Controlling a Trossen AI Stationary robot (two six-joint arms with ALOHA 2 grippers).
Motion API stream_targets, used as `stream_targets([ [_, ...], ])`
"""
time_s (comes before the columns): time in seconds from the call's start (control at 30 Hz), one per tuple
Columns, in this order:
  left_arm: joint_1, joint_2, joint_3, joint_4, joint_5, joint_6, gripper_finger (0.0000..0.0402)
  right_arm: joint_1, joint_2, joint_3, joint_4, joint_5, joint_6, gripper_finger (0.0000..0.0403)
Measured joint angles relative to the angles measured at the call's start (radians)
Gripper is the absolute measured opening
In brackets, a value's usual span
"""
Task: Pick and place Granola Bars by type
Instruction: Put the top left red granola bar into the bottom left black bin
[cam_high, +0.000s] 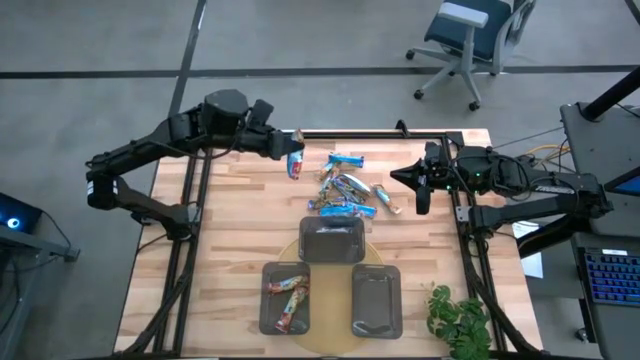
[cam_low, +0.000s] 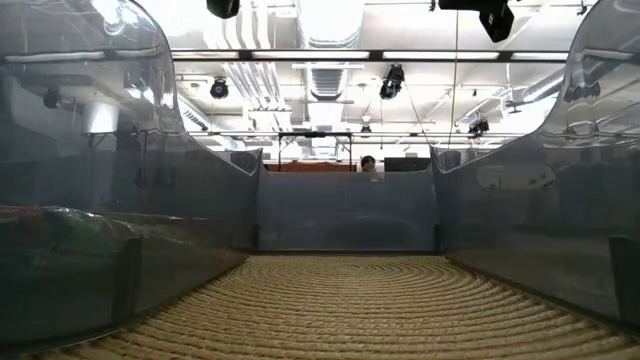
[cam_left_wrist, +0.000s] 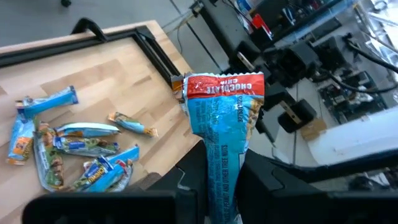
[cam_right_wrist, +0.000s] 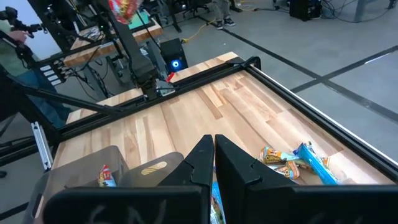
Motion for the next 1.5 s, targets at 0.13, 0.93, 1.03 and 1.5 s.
stream_targets([
  [0.13, -0.002, -0.012, 0.000, 0.000, 0.048, 0.002, 0.0048, 0.000, 0.000, 0.000, 0.000, 0.000, 0.000, 0.0008],
  [0.93, -0.169, -0.116, 0.000, 0.073, 0.152, 0.343, 0.0048, 0.000, 0.030, 0.000, -0.003, 0.000, 0.000, 0.0008],
  [1.03, -0.215, -0.118, 0.000, 0.073, 0.151, 0.359, 0.0048, 0.000, 0.049, 0.000, -0.004, 0.000, 0.000, 0.0008],
  [1.5, -0.438, -0.115, 0.000, -0.006, 0.152, 0.439, 0.0048, 0.000, 0.084, 0.000, 0.000, -0.003, 0.000, 0.0008],
])
